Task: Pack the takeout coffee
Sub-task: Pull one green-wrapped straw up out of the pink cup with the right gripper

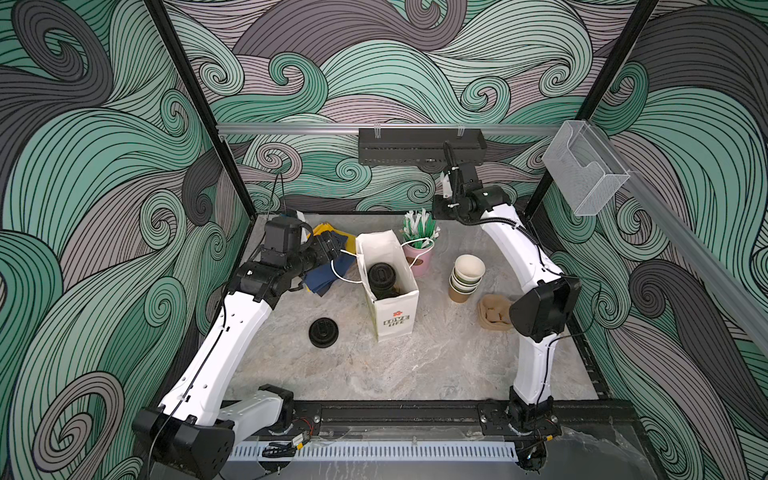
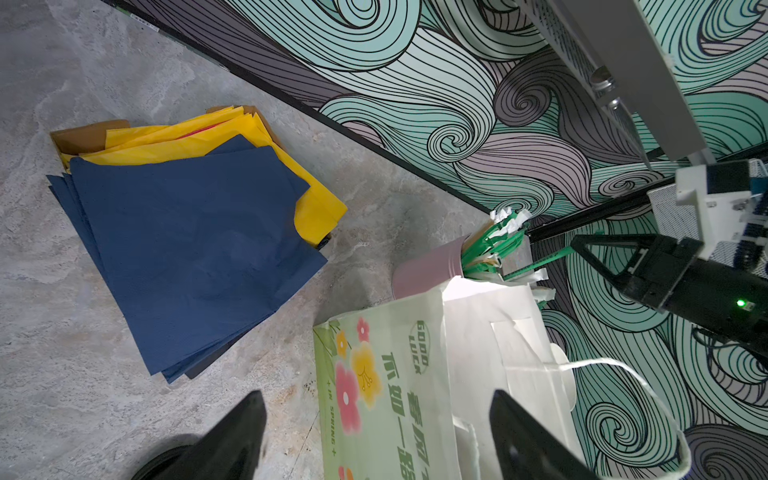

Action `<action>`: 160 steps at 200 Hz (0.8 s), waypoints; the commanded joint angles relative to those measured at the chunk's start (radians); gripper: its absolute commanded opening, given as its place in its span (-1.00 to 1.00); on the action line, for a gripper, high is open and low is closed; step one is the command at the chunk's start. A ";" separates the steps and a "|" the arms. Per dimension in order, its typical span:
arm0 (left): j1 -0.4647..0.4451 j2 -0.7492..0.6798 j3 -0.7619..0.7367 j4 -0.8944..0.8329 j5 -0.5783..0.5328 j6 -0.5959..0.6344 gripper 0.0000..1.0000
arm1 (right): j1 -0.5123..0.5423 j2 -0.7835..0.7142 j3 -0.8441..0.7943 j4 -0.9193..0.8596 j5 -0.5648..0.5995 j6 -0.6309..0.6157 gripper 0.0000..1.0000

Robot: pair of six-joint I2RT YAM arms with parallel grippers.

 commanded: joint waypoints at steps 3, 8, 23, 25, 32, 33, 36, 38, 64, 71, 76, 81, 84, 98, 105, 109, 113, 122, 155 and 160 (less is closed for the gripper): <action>0.006 -0.025 -0.002 0.005 -0.013 0.001 0.72 | 0.007 -0.044 -0.062 0.117 0.011 -0.019 -0.89; 0.007 -0.026 -0.001 0.003 -0.013 0.002 0.72 | 0.008 -0.049 -0.068 0.128 0.011 -0.022 -0.89; 0.006 -0.027 -0.003 0.000 -0.014 0.004 0.72 | 0.009 -0.058 -0.080 0.141 0.019 -0.030 -0.89; 0.007 -0.028 -0.004 0.000 -0.014 0.004 0.72 | 0.009 -0.059 -0.080 0.144 0.021 -0.032 -0.89; 0.006 -0.028 -0.003 0.000 -0.014 0.004 0.72 | 0.010 -0.064 -0.085 0.154 0.027 -0.039 -0.89; 0.006 -0.028 -0.004 0.000 -0.014 0.004 0.72 | 0.010 -0.066 -0.085 0.156 0.027 -0.039 -0.89; 0.006 -0.028 -0.003 0.000 -0.014 0.004 0.72 | 0.011 -0.069 -0.089 0.161 0.031 -0.043 -0.89; 0.007 -0.029 -0.003 -0.001 -0.014 0.004 0.72 | 0.013 -0.072 -0.092 0.166 0.034 -0.046 -0.89; 0.006 -0.032 -0.005 -0.003 -0.014 0.007 0.72 | 0.015 -0.113 -0.142 0.251 0.062 -0.072 -0.89; 0.007 -0.033 -0.004 -0.004 -0.014 0.008 0.72 | 0.016 -0.125 -0.156 0.274 0.065 -0.078 -0.90; 0.006 -0.034 -0.004 -0.005 -0.014 0.010 0.72 | 0.015 -0.132 -0.164 0.287 0.064 -0.081 -0.90; 0.007 -0.035 -0.004 -0.006 -0.014 0.010 0.72 | 0.015 -0.137 -0.169 0.296 0.061 -0.082 -0.90; 0.006 -0.035 -0.005 -0.006 -0.014 0.010 0.72 | 0.016 -0.138 -0.171 0.299 0.060 -0.082 -0.90; 0.007 -0.037 -0.005 -0.009 -0.014 0.013 0.72 | 0.015 -0.145 -0.171 0.297 0.041 -0.077 -0.91; 0.006 -0.039 -0.008 -0.009 -0.015 0.013 0.72 | 0.015 -0.145 -0.170 0.291 0.026 -0.069 -0.91; 0.008 -0.039 -0.008 -0.008 -0.015 0.012 0.72 | 0.016 -0.146 -0.167 0.284 0.016 -0.063 -0.91; 0.007 -0.039 -0.008 -0.009 -0.015 0.013 0.72 | 0.017 -0.145 -0.165 0.278 0.007 -0.056 -0.91; 0.006 -0.040 -0.007 -0.009 -0.015 0.013 0.72 | 0.017 -0.146 -0.158 0.261 -0.024 -0.042 -0.91; 0.006 -0.042 -0.010 -0.011 -0.015 0.015 0.72 | 0.016 -0.156 -0.126 0.184 -0.063 -0.014 -0.91; 0.006 -0.042 -0.010 -0.011 -0.015 0.015 0.72 | 0.015 -0.163 -0.129 0.182 -0.055 -0.013 -0.91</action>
